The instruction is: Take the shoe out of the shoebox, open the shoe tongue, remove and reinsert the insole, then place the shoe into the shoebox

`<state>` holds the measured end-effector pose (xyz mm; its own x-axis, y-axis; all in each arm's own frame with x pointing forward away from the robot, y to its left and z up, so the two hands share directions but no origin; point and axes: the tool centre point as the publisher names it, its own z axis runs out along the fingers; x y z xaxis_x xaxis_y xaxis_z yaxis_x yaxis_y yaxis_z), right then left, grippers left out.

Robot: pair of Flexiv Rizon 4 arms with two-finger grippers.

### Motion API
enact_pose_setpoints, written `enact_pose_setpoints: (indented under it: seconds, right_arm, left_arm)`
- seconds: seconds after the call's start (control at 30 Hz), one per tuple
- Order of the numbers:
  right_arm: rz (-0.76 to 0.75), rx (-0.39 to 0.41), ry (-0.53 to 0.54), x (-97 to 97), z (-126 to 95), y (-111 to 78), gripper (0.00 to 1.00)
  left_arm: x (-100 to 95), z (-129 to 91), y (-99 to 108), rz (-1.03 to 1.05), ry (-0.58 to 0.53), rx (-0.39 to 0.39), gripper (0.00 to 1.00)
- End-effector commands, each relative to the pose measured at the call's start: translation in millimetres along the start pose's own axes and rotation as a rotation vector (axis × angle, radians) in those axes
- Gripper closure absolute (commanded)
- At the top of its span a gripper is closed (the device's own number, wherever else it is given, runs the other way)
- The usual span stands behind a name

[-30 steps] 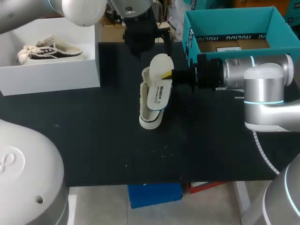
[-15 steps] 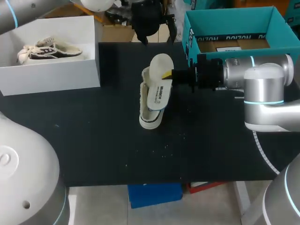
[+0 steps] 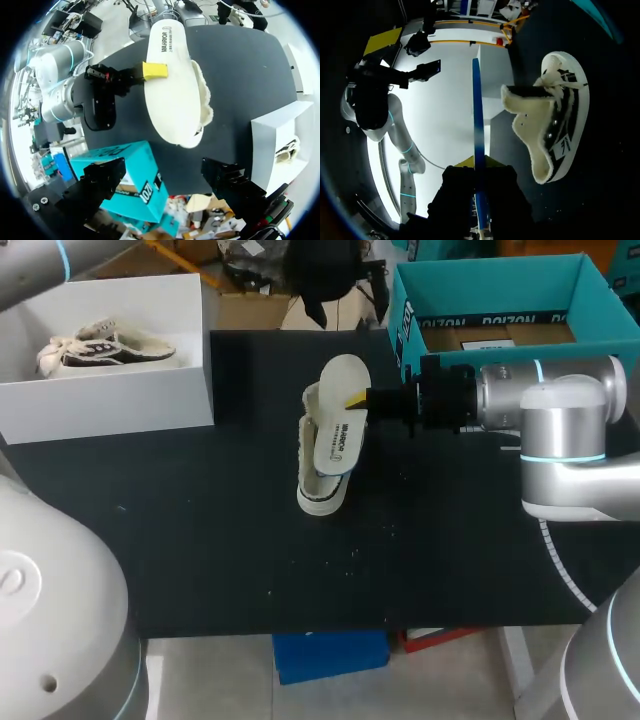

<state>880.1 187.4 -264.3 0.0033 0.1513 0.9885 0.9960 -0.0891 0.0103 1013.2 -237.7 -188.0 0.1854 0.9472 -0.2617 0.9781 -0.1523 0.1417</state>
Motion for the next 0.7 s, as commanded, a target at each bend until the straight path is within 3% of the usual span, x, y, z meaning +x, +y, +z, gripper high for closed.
enact_pose_setpoints:
  seconds: [0.03,0.7]
  right_arm:
    - [0.001,-0.004,-0.002,0.5,1.2,-0.5,1.00]
    - [0.001,-0.004,-0.002,0.5,1.2,-0.5,1.00]
  left_arm:
    - [-1.0,-10.9,-24.0,-0.006,0.003,-0.029,0.00]
    - [-14.9,-15.0,-143.8,-0.037,-0.022,-0.032,0.00]
